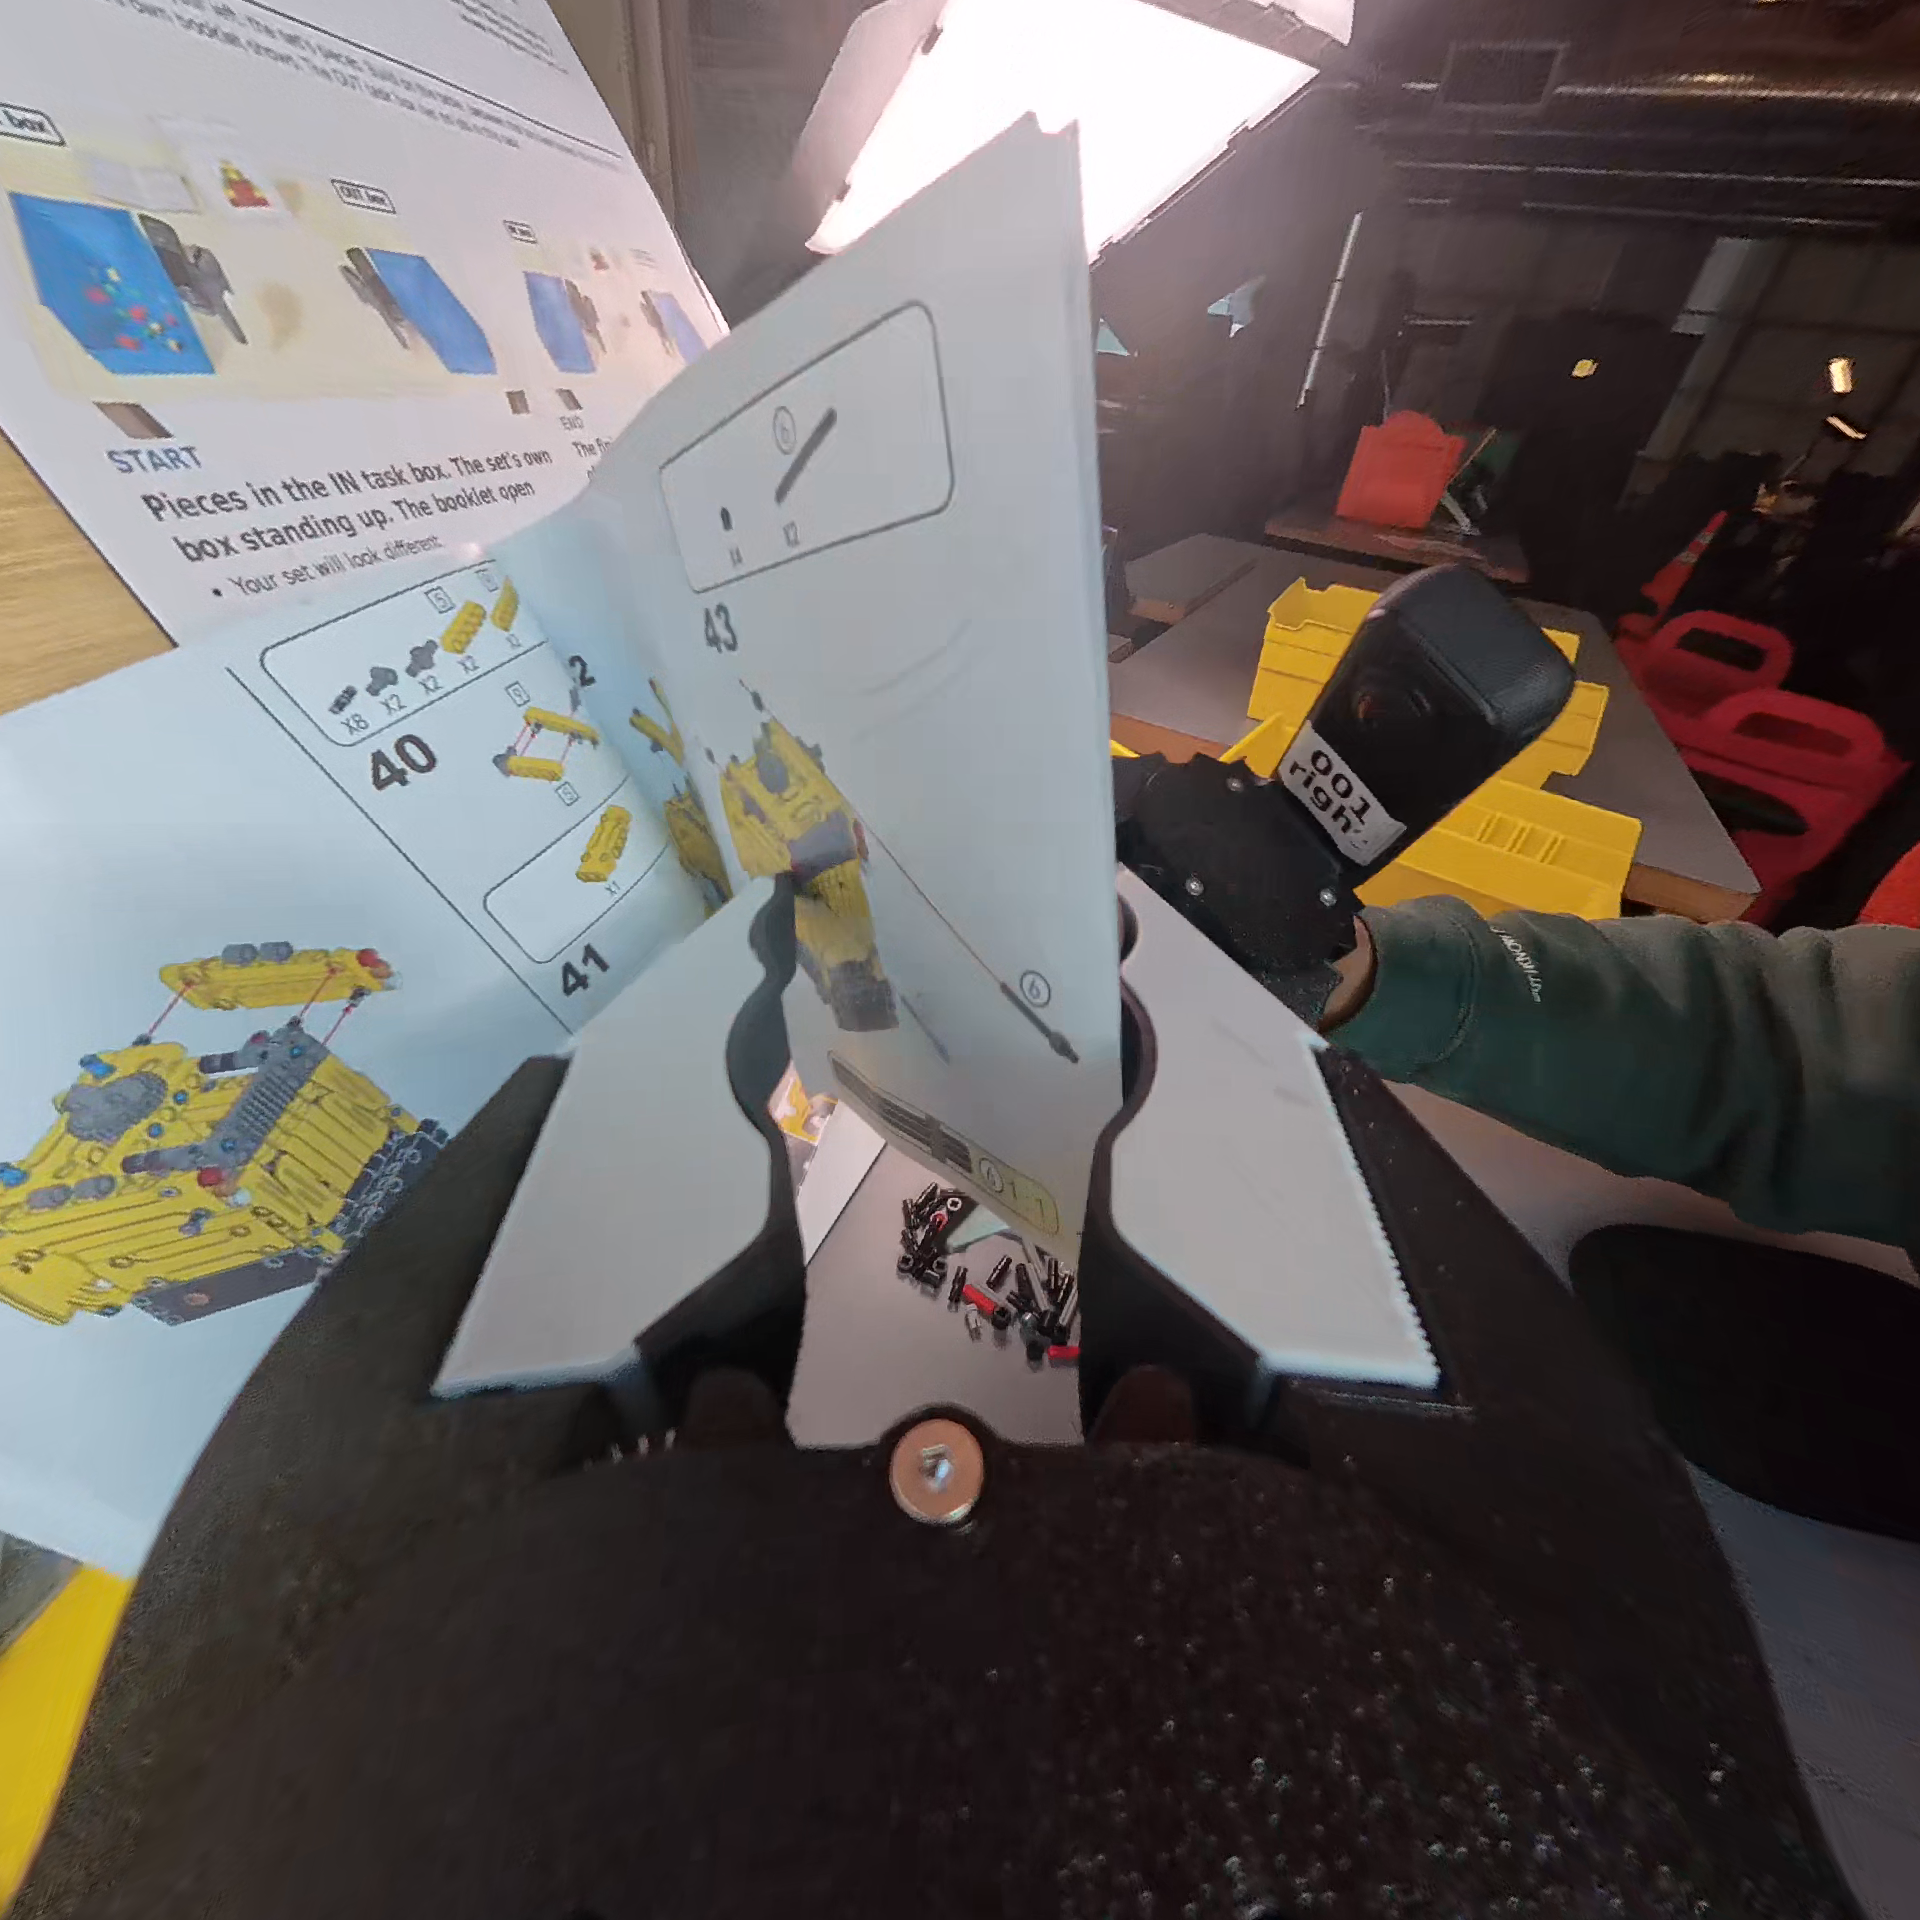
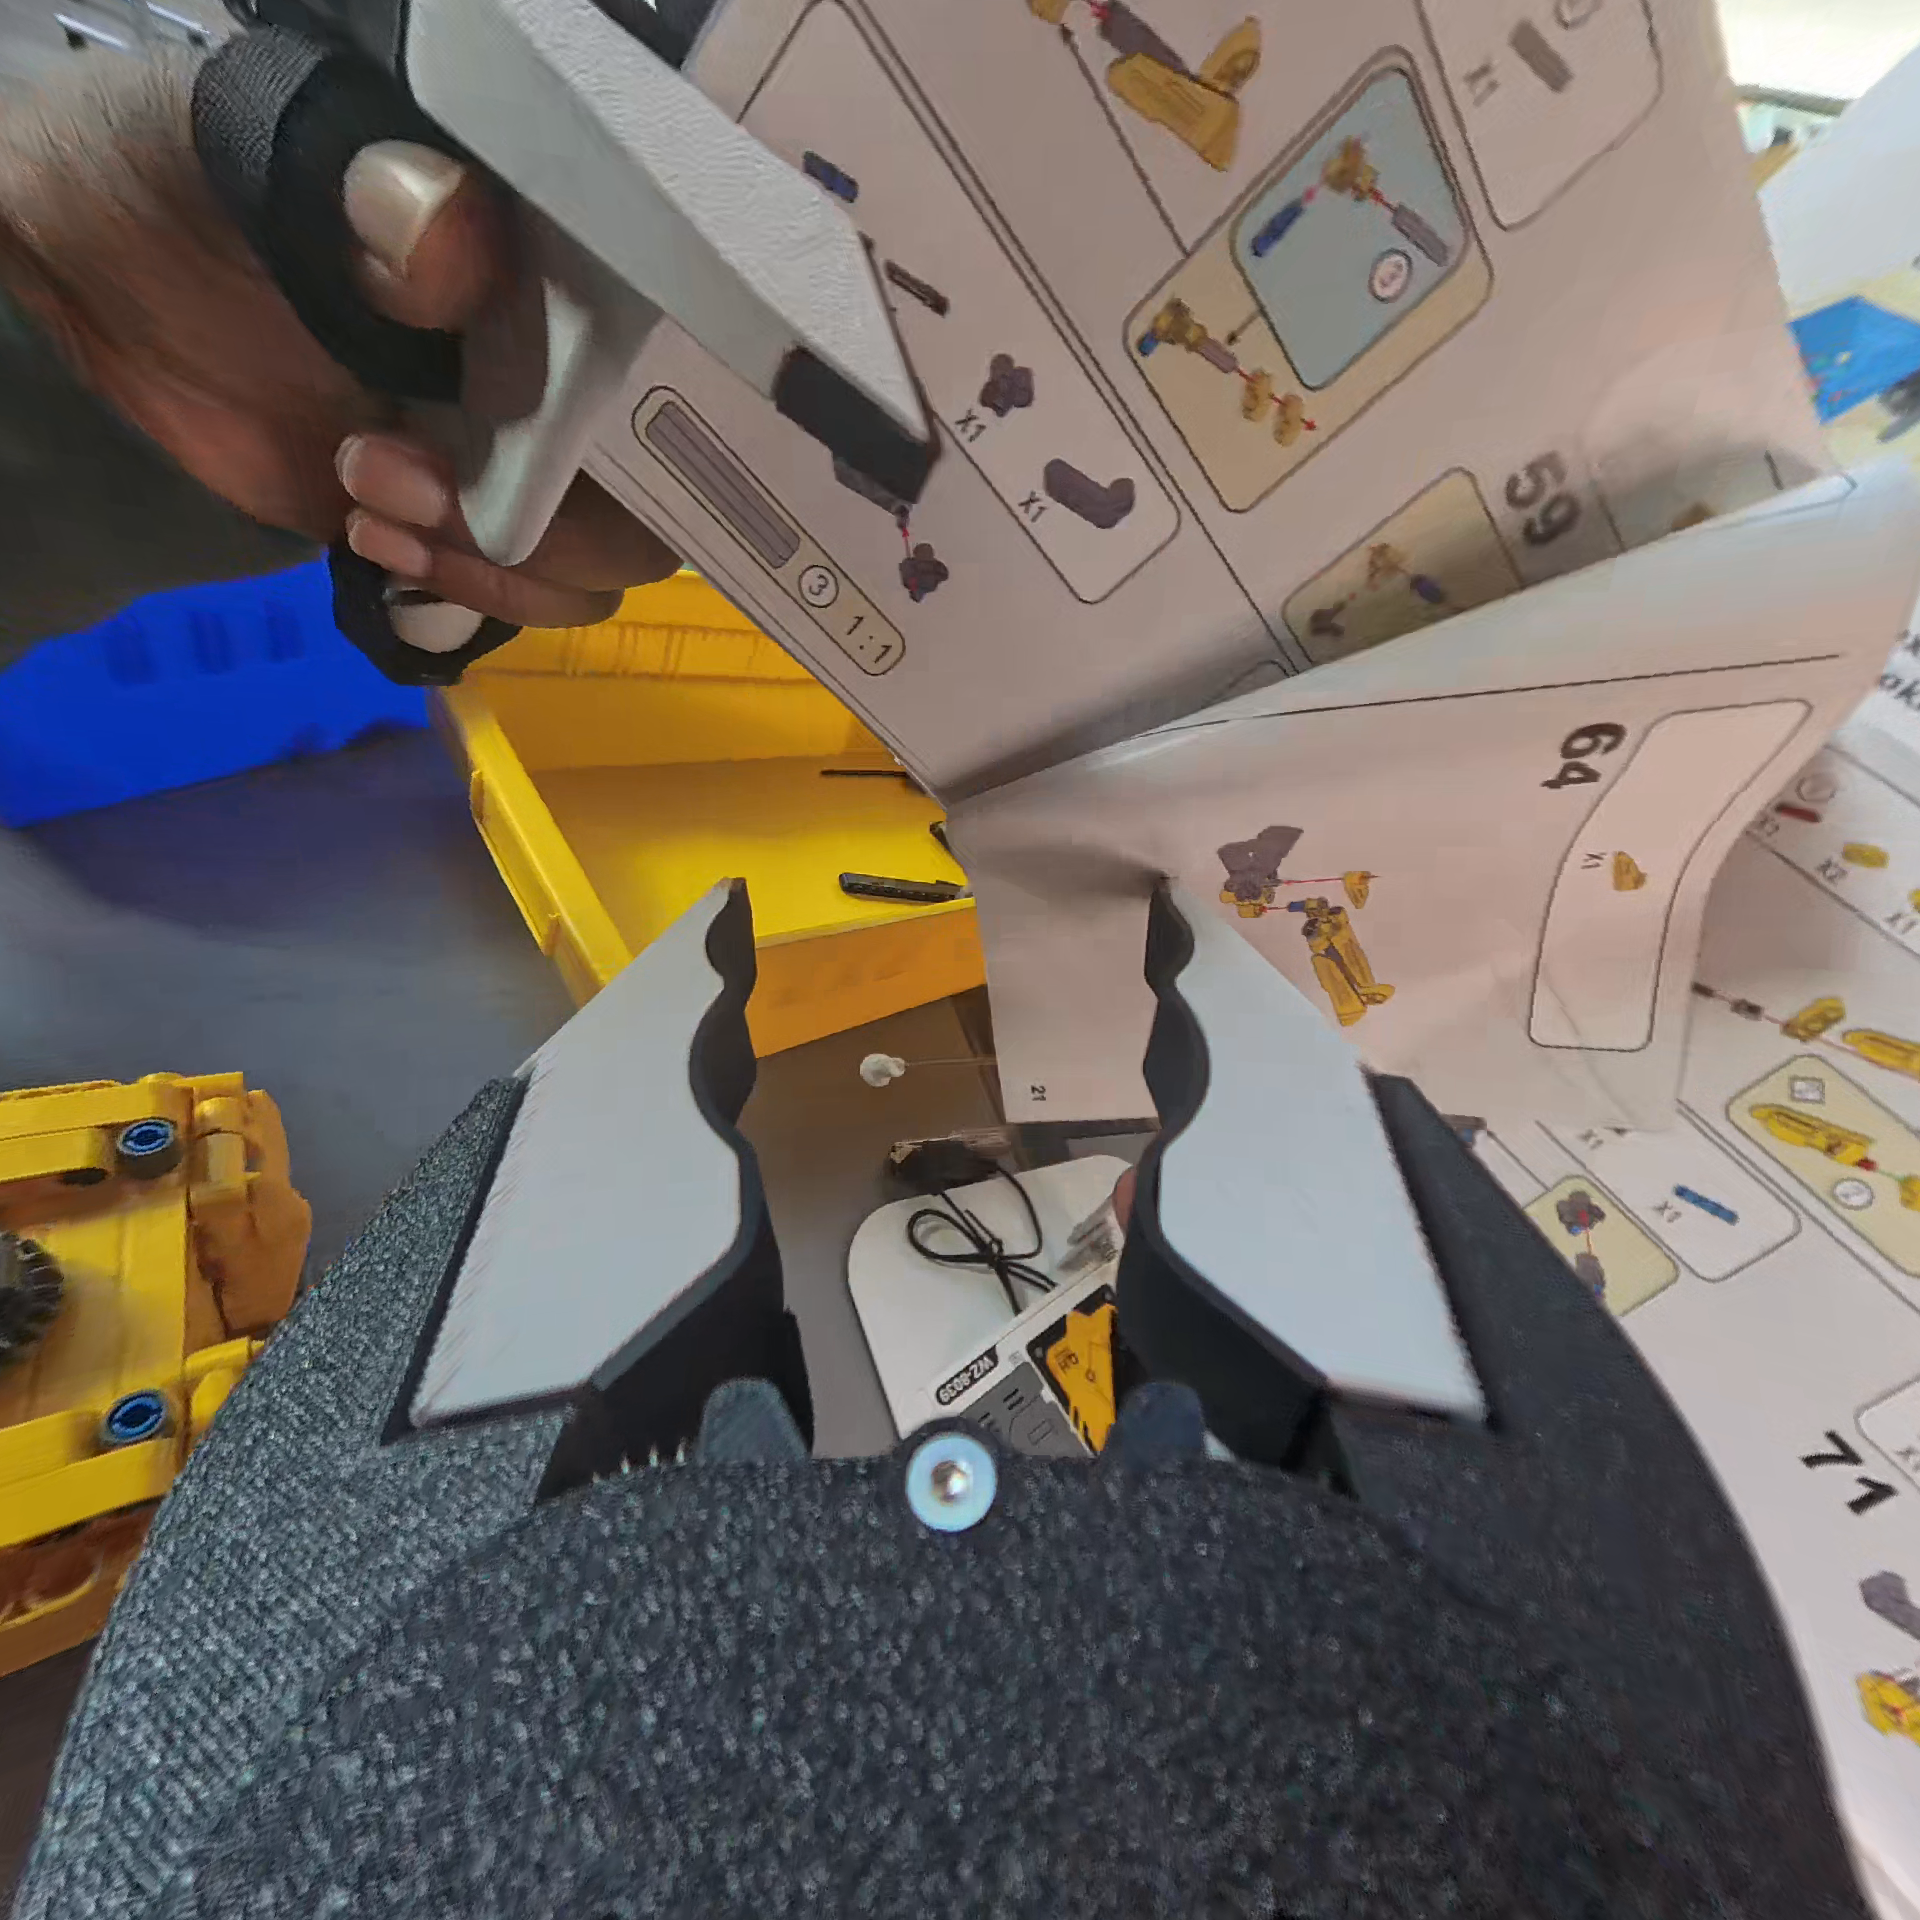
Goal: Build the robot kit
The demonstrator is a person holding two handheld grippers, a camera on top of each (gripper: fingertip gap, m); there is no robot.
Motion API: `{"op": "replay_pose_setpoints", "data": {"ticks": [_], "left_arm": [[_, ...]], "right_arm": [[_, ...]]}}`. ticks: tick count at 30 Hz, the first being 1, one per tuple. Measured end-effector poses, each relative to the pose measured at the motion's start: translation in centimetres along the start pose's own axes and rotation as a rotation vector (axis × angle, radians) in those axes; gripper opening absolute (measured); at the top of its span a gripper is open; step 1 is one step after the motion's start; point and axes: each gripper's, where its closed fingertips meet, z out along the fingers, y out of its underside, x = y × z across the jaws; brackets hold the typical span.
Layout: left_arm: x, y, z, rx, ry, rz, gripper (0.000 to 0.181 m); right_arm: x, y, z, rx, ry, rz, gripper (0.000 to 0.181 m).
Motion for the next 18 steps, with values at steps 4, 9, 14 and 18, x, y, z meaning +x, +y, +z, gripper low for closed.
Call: {"op": "replay_pose_setpoints", "data": {"ticks": [4, 9, 14, 18], "left_arm": [[-0.5, 0.8, 0.0, -0.072, -0.068, 0.068, 0.063], [-0.1, 3.2, -1.1, -0.189, -0.014, 0.219, 0.064], [-1.4, 5.7, -0.7, -0.293, -0.085, 0.437, 0.064], [-3.2, 6.0, 0.2, -0.301, -0.209, 0.577, 0.058]], "right_arm": [[-1.6, -1.0, 0.8, 0.026, 0.032, -0.140, 0.085], [-3.1, -2.0, 0.4, 0.089, -0.078, -0.064, 0.092], [-3.5, -3.1, -0.5, 0.129, -0.251, 0.155, 0.104], [-3.3, -4.5, -0.8, 0.169, -0.302, 0.242, 0.105]]}}
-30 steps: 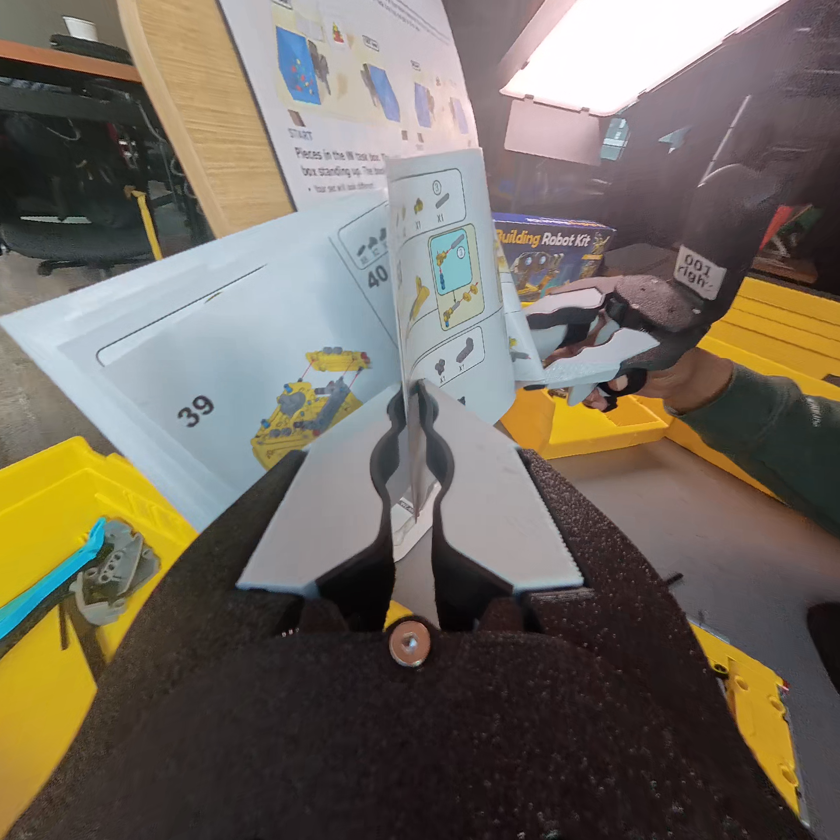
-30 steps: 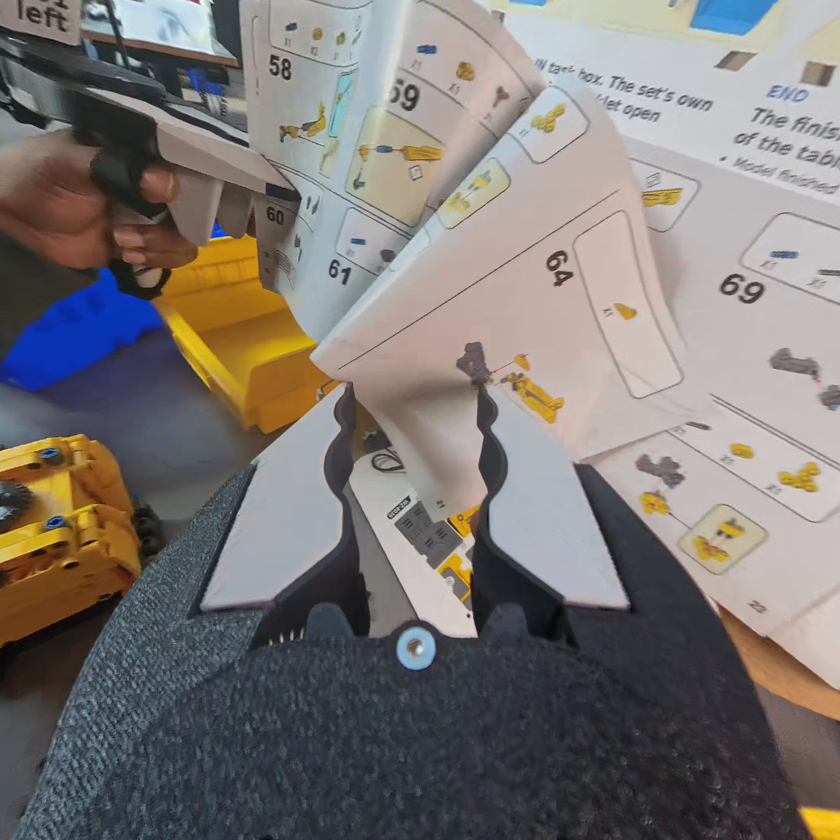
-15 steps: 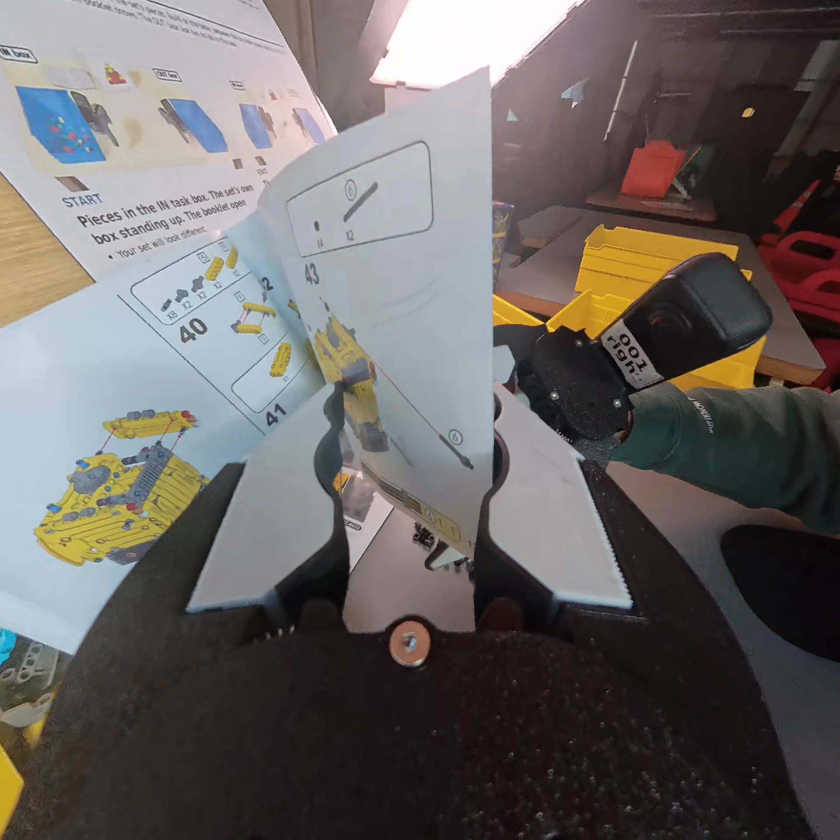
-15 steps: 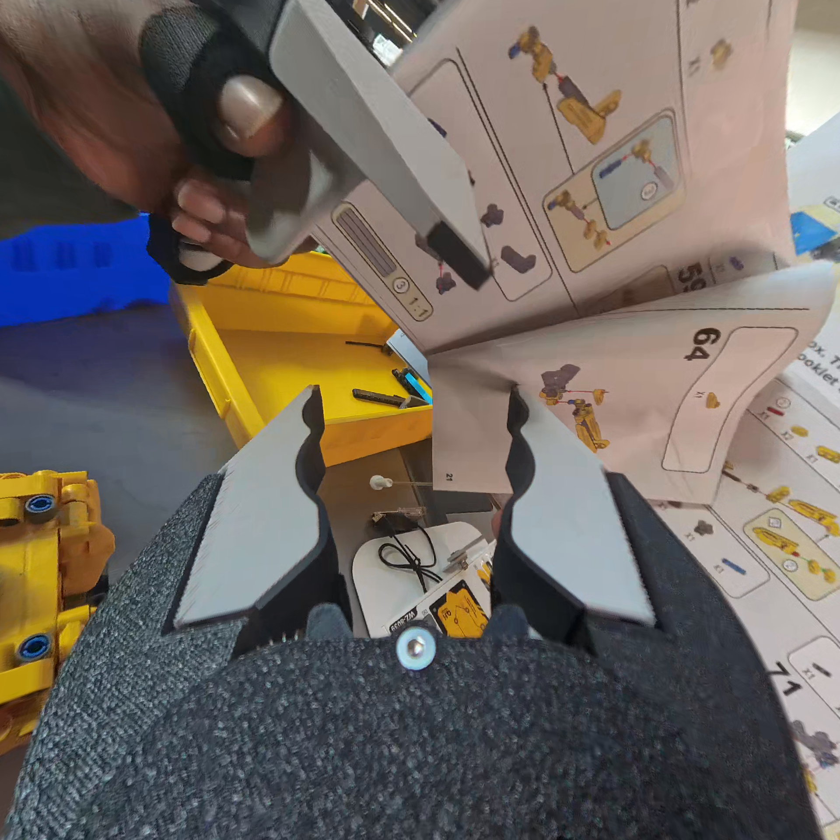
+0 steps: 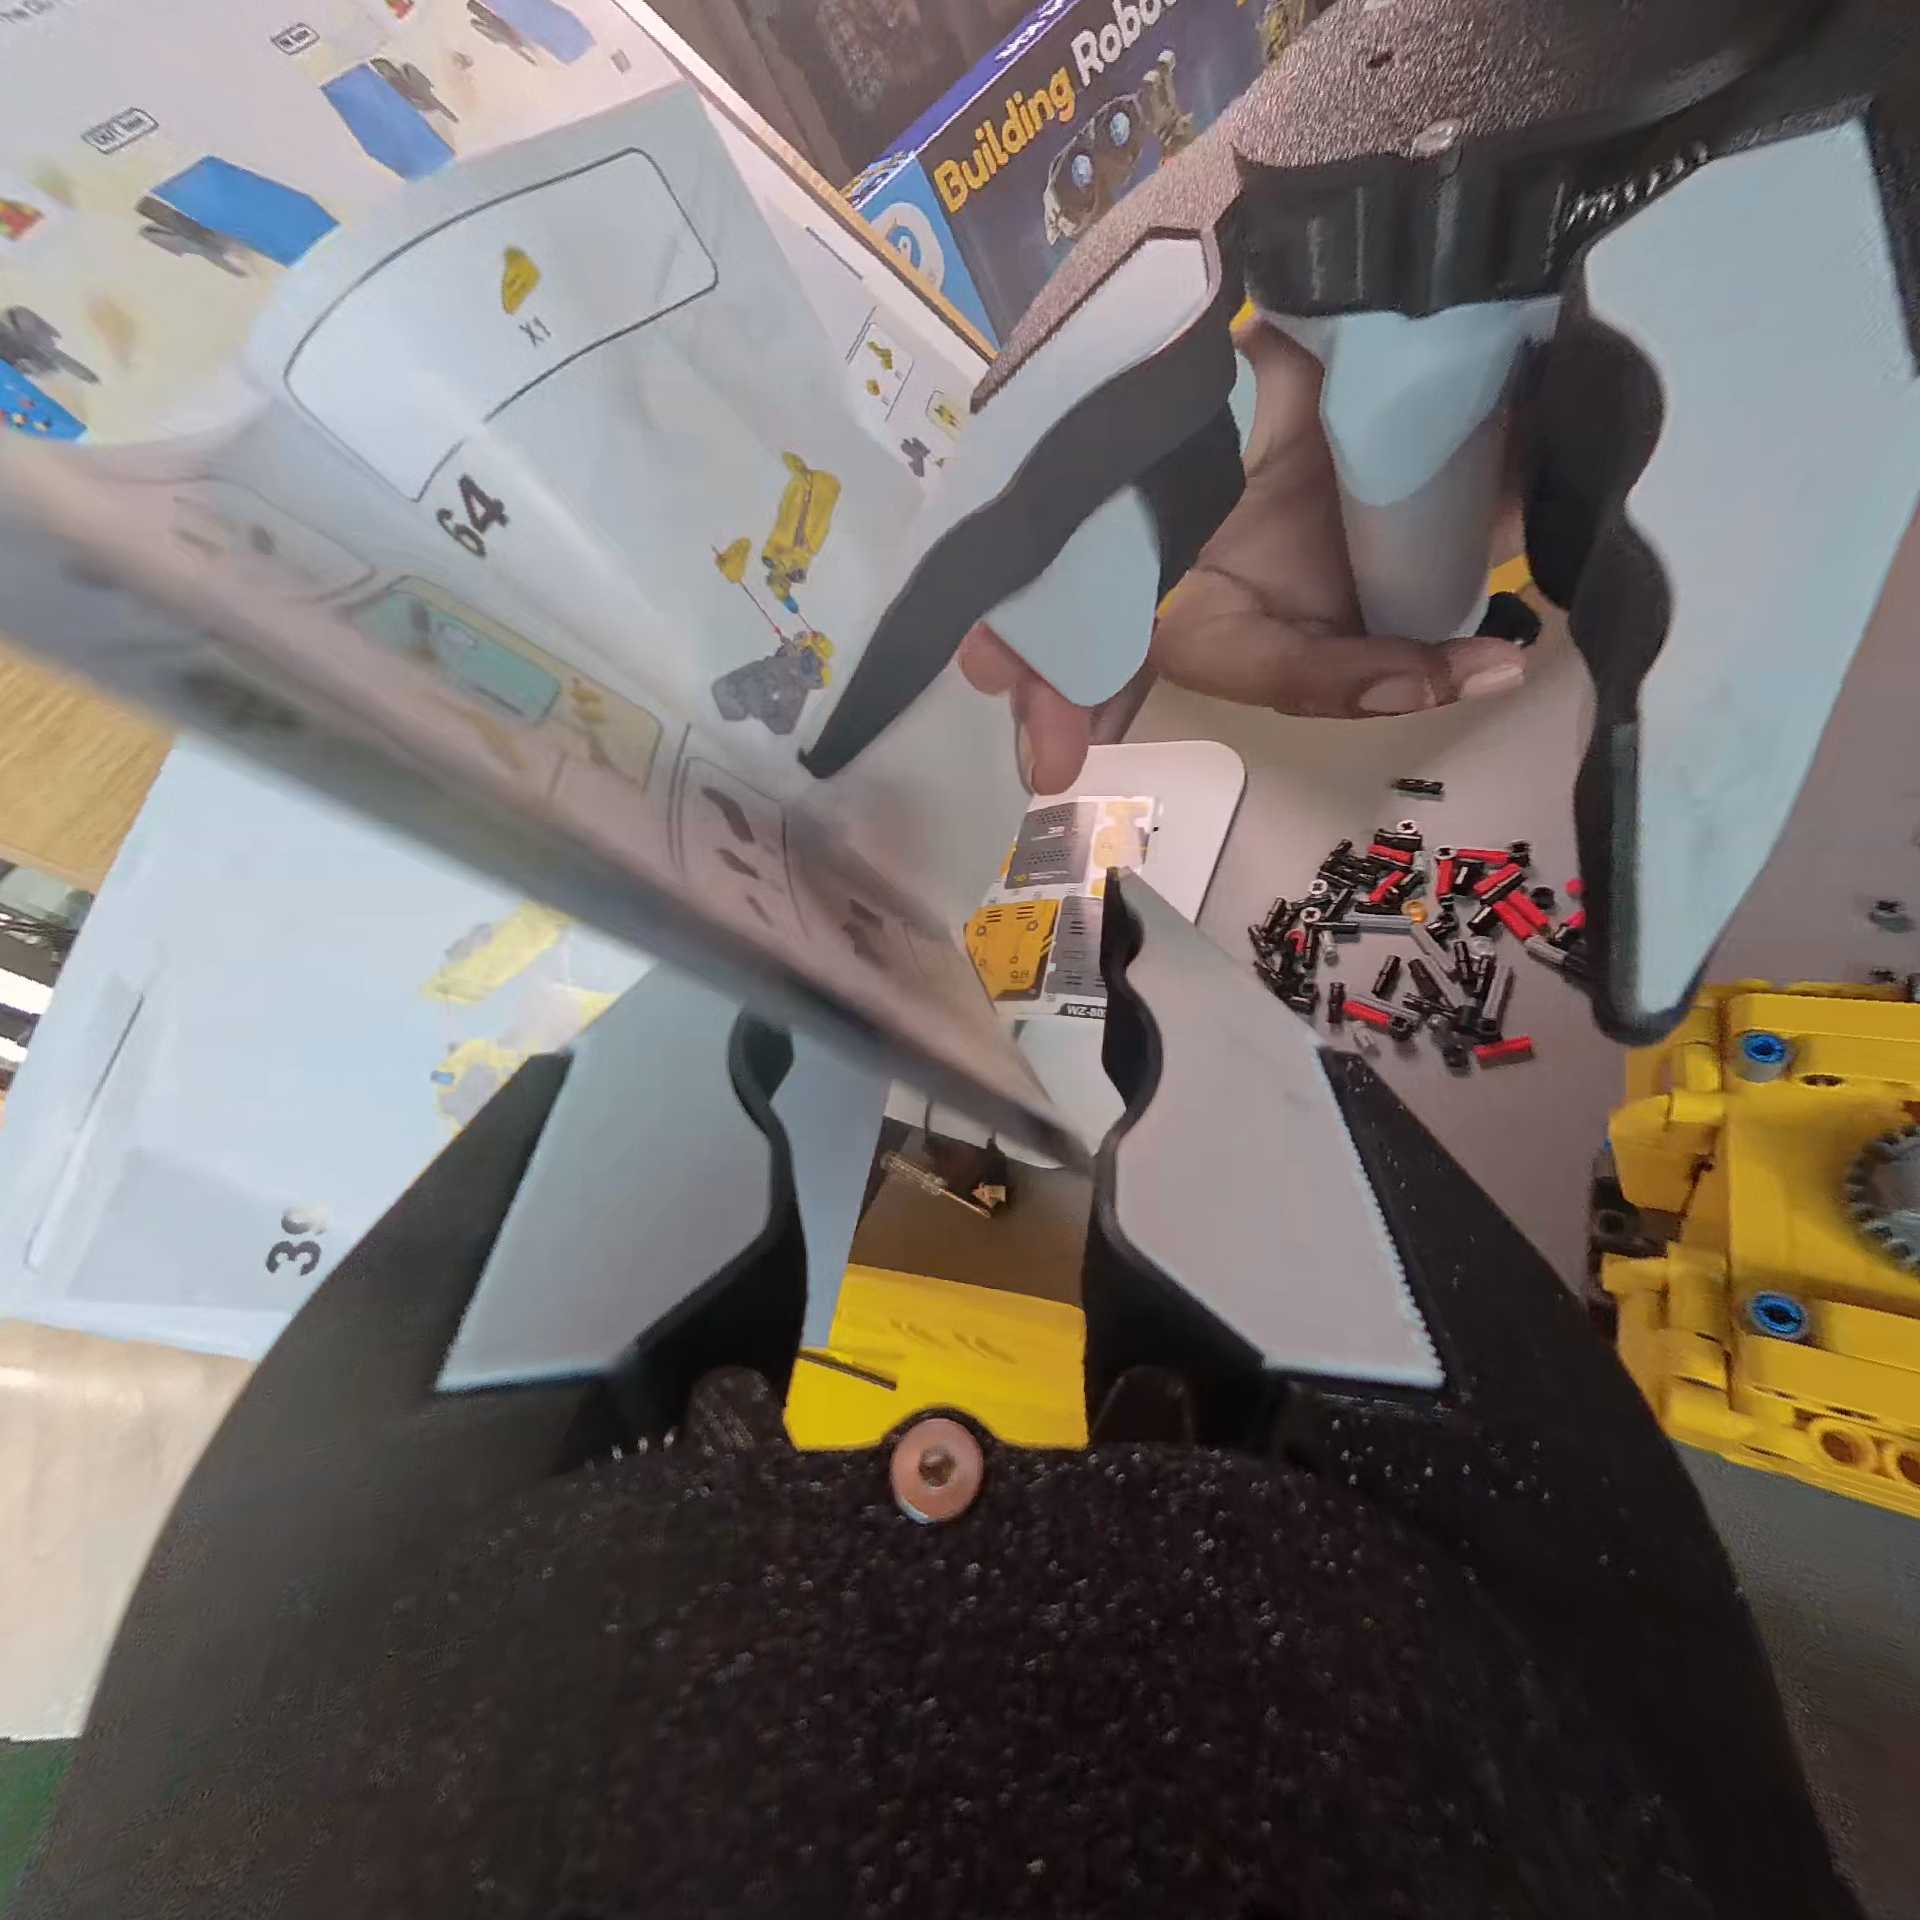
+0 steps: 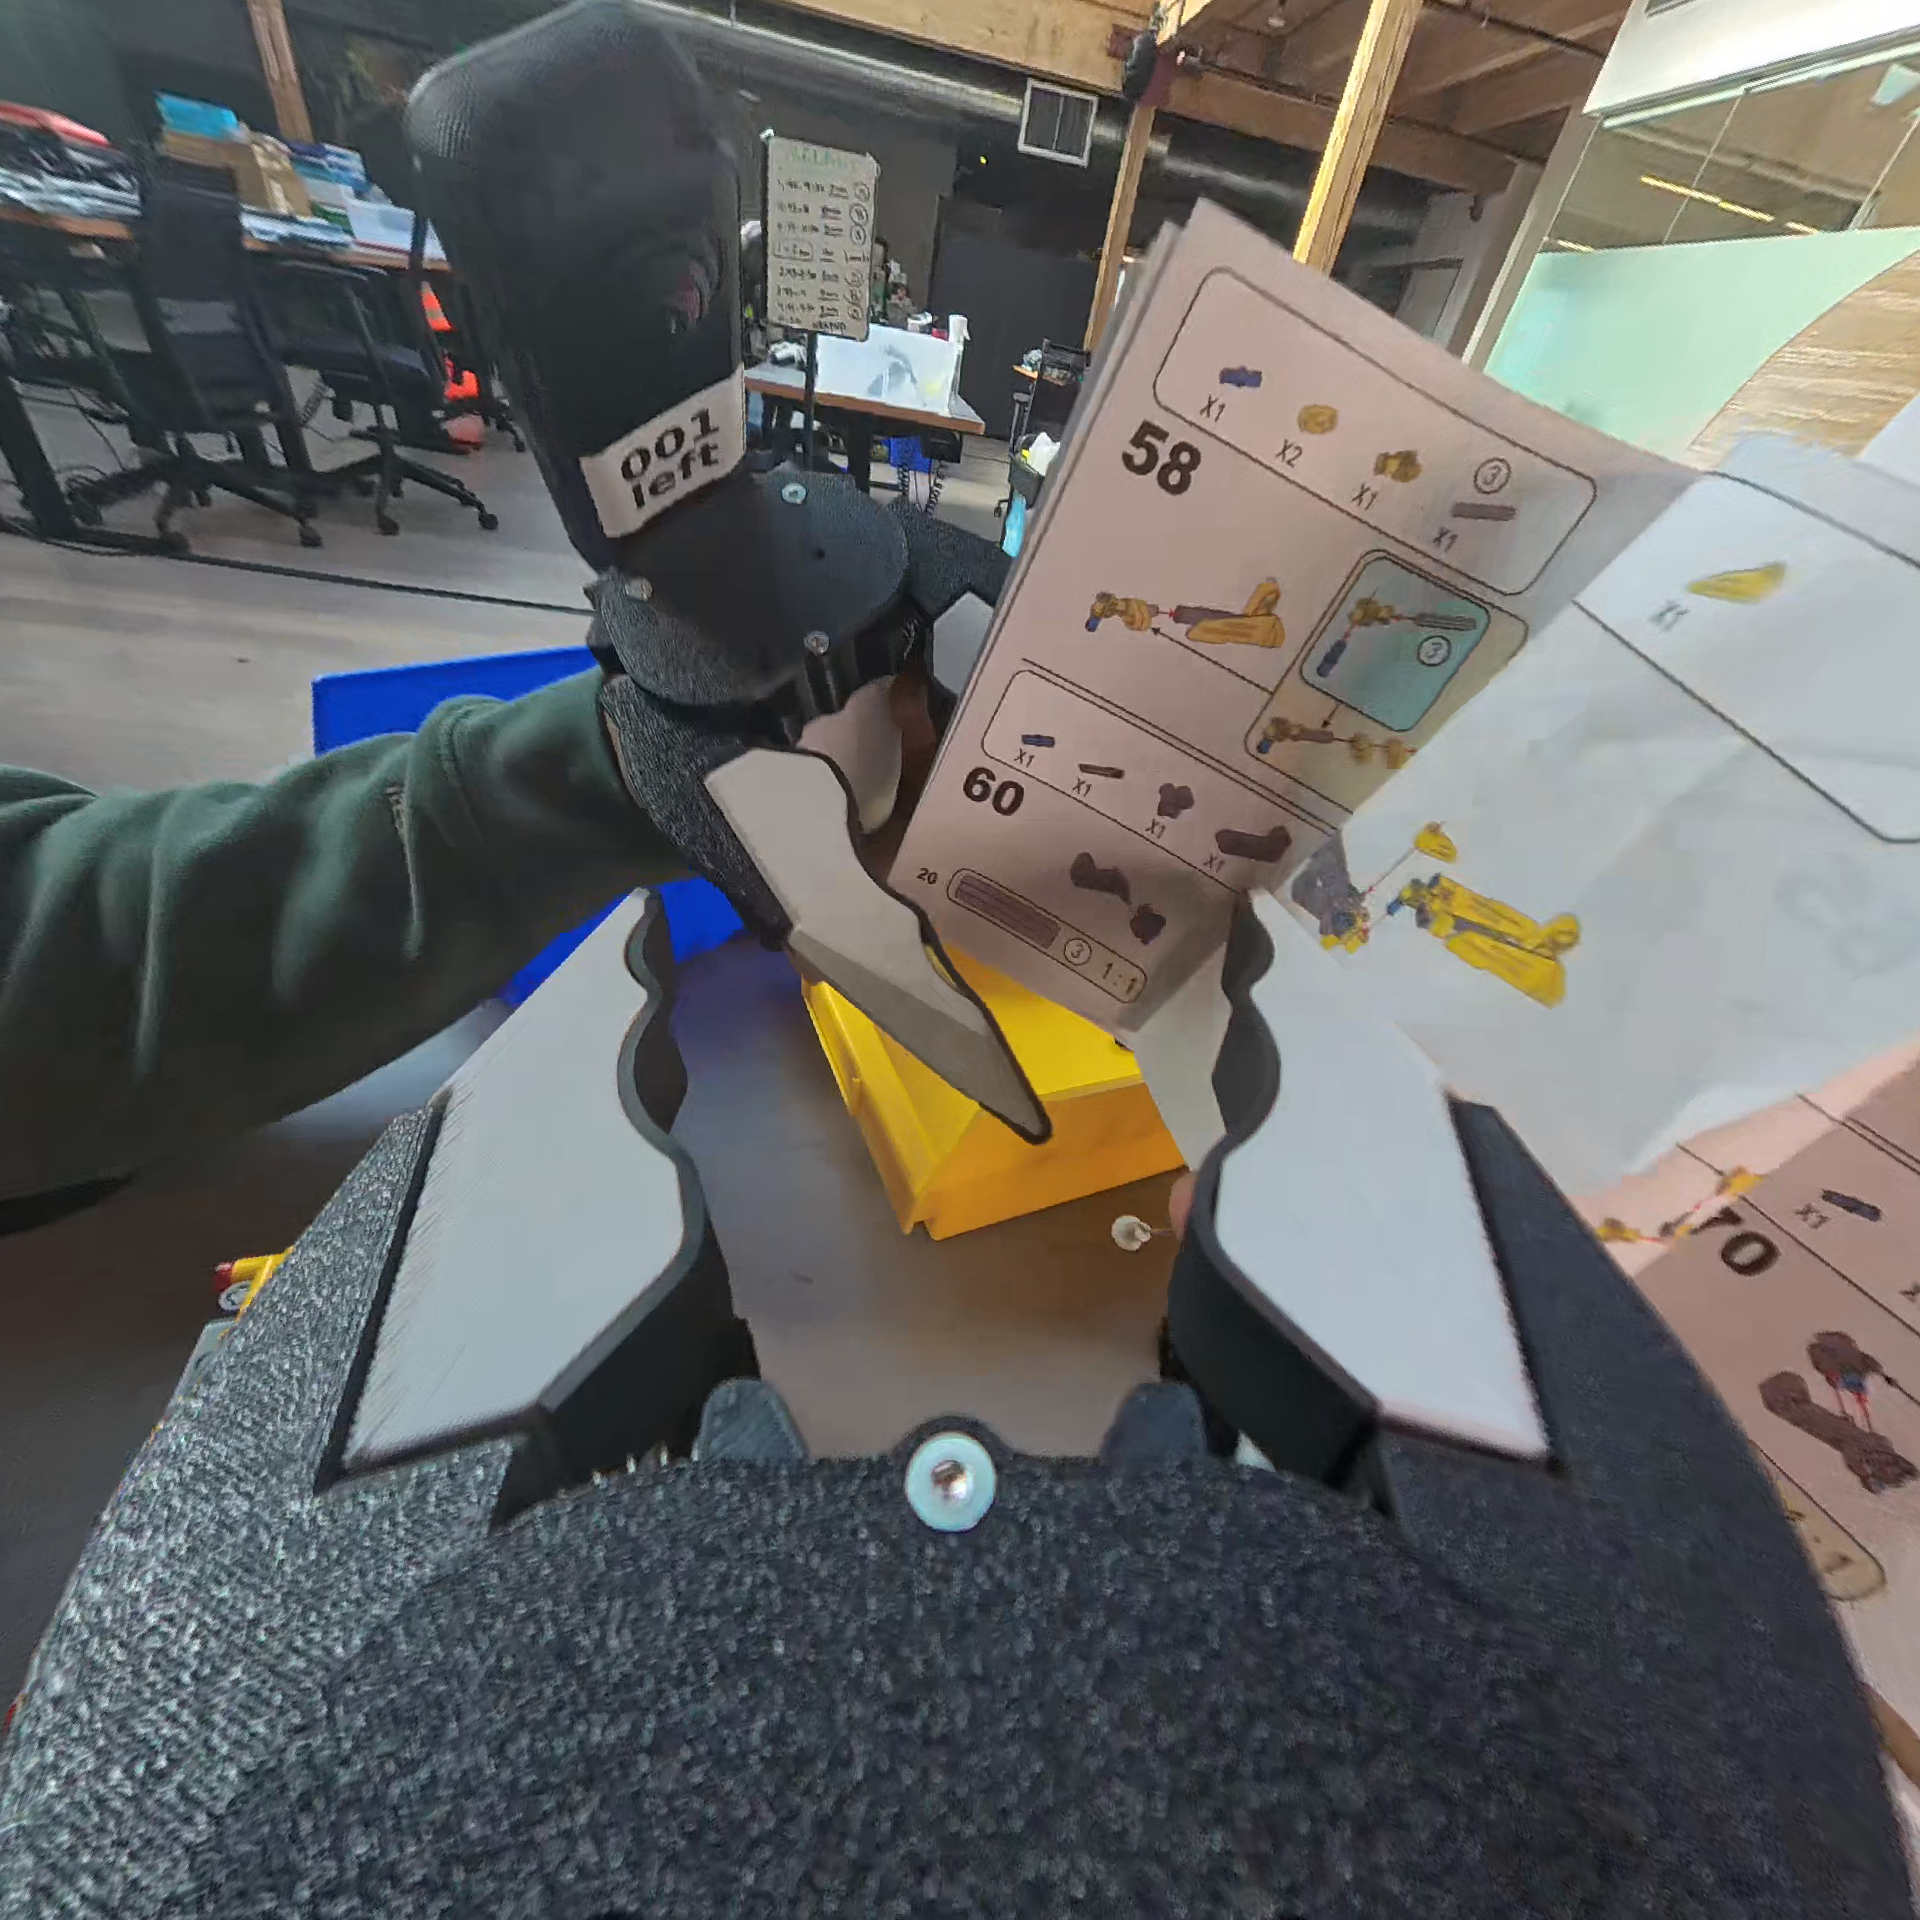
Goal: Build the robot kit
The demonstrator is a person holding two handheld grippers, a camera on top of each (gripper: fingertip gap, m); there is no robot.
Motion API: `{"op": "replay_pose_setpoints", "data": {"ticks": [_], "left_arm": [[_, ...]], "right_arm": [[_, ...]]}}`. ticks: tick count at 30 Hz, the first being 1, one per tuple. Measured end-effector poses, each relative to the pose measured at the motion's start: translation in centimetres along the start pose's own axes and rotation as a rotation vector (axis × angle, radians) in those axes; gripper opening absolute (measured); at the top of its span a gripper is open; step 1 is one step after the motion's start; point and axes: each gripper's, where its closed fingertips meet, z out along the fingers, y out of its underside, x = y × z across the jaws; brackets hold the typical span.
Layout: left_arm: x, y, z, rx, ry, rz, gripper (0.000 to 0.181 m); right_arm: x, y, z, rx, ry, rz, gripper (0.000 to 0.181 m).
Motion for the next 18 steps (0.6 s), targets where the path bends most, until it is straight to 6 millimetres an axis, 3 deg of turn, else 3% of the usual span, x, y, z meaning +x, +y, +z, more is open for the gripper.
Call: {"op": "replay_pose_setpoints", "data": {"ticks": [7, 10, 12, 14, 15, 17, 18], "left_arm": [[-2.0, 0.6, 1.5, 0.086, -0.167, 0.015, 0.045], [-2.5, 0.6, 1.4, 0.124, -0.204, 0.004, 0.017], [-2.7, 0.3, 1.2, 0.148, -0.208, -0.020, 0.008], [-2.9, 0.2, 1.1, 0.157, -0.207, -0.049, 0.005], [-3.1, 0.2, 1.0, 0.160, -0.213, -0.064, 0.003], [-3.1, 0.1, 1.0, 0.164, -0.205, -0.088, 0.002], [-3.1, 0.1, 1.0, 0.166, -0.201, -0.097, 0.002]], "right_arm": [[-0.8, -0.9, 1.5, 0.000, -0.015, 0.007, 0.104], [-2.0, -1.5, 1.4, 0.014, -0.016, -0.032, 0.101], [-3.1, -3.2, 0.0, 0.097, -0.001, -0.071, 0.092], [-3.1, -6.0, -2.7, 0.250, 0.085, -0.118, 0.079], [-2.4, -7.9, -5.1, 0.373, 0.183, -0.145, 0.068], [0.5, -11.6, -13.0, 0.687, 0.475, -0.155, 0.050], [2.7, -12.1, -17.4, 0.795, 0.651, -0.133, 0.050]]}}
